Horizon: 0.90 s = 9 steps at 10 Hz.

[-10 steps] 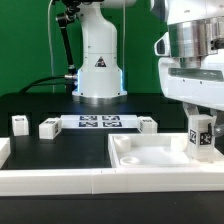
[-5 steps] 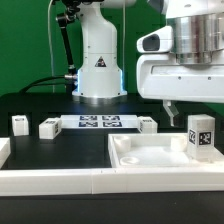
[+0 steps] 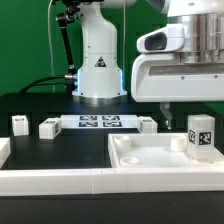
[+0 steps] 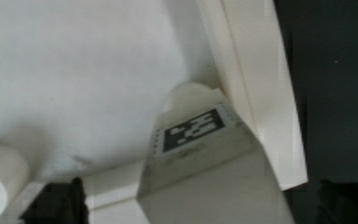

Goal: Assemble square table

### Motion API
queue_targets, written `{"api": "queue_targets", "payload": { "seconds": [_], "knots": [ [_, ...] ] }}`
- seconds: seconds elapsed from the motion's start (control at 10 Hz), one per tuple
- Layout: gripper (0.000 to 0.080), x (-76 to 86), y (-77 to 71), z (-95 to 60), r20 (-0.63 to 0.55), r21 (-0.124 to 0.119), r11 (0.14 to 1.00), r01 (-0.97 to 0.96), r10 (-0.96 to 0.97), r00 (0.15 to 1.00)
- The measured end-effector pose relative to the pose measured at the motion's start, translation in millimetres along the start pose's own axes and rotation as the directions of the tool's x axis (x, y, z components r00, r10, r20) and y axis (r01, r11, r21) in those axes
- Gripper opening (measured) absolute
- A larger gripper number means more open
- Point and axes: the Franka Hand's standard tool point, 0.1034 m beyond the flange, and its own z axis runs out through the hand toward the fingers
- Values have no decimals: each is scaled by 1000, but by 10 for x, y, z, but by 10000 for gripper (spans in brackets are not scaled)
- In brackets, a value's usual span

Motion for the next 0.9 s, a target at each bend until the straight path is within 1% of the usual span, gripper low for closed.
{"api": "queue_targets", "payload": {
  "seconds": [0.1, 0.3, 0.4, 0.5, 0.6, 0.7, 0.8, 0.9],
  "knots": [
    [649, 8, -5, -3, -6, -5, 997, 74, -74, 997],
    [649, -6, -11, 10, -5, -8, 980, 199, -199, 980],
    [649, -7, -10, 12, -5, -7, 975, 221, -221, 975],
    [540, -6, -8, 11, -5, -8, 976, 219, -219, 976],
    [405, -6, -7, 12, -5, -8, 976, 219, -219, 976],
    [405, -6, -7, 12, -5, -7, 981, 196, -196, 981],
    [289, -5, -3, 12, -5, -7, 980, 197, -197, 980],
    [289, -4, -3, 12, -5, -7, 981, 196, -196, 981]
  ]
}}
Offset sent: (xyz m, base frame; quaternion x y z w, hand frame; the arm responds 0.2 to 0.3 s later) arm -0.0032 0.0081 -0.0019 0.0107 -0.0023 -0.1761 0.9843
